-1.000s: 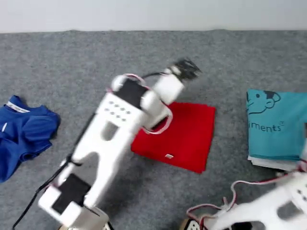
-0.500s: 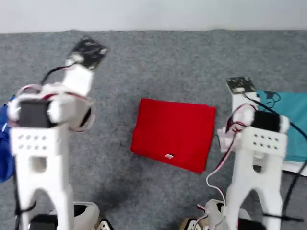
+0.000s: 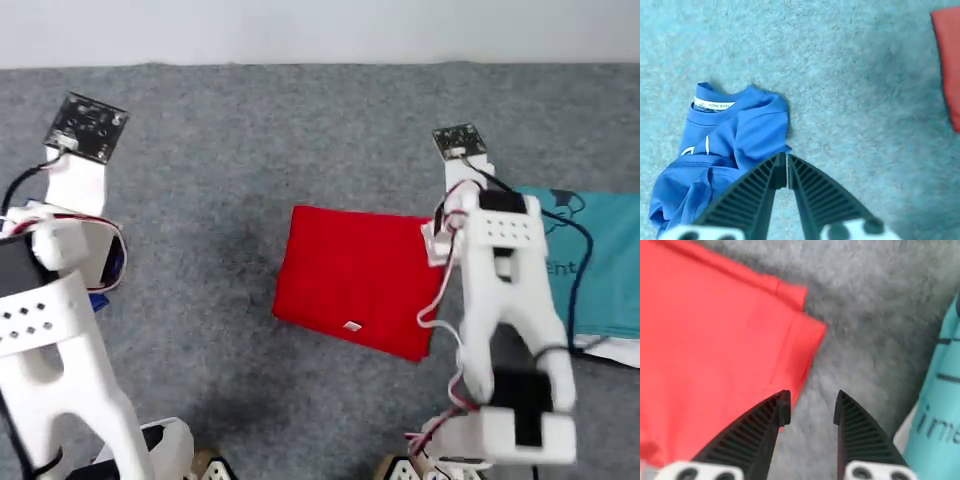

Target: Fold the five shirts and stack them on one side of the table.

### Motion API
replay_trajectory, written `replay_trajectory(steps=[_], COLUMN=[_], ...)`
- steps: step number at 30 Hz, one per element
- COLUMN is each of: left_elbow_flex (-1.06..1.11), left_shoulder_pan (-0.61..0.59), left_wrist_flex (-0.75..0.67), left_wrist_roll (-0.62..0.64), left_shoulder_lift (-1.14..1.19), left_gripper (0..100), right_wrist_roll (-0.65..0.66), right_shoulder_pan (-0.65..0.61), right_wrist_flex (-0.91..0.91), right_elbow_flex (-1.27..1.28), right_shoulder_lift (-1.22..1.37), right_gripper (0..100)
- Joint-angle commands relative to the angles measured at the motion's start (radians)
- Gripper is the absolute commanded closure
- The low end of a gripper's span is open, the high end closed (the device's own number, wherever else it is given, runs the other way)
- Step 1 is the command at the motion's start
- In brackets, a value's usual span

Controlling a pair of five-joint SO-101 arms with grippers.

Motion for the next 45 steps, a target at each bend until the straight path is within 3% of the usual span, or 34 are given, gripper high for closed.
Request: replay_trajectory(steps=[1,8,13,32,36,40,45], left_elbow_flex=[0.019,0.114,0.137,0.137,0.137,0.137,0.137], left_shoulder_pan=[-0.008,-0.009,-0.009,-0.009,-0.009,-0.009,-0.009], left_wrist_flex=[-0.032,-0.075,-0.100,-0.103,-0.103,-0.103,-0.103], left_wrist_roll=[-0.018,-0.017,-0.017,-0.021,-0.021,-0.021,-0.021], left_shoulder_lift=[-0.029,-0.037,-0.037,-0.029,-0.029,-0.029,-0.029], left_gripper=[98,98,98,98,98,98,98], right_wrist_roll=[-0.044,-0.046,-0.038,0.114,0.110,0.106,-0.028], right_shoulder_pan=[-0.031,-0.084,-0.081,-0.108,-0.117,-0.136,-0.134], right_wrist_flex=[0.018,0.114,0.114,0.045,0.197,0.355,0.479], right_elbow_flex=[-0.169,-0.373,-0.437,-0.812,-0.901,-0.925,-0.928], right_shoulder_lift=[0.117,0.300,0.346,0.579,0.590,0.578,0.526], right_gripper=[83.8,85.0,99.6,98.8,97.2,88.0,80.8])
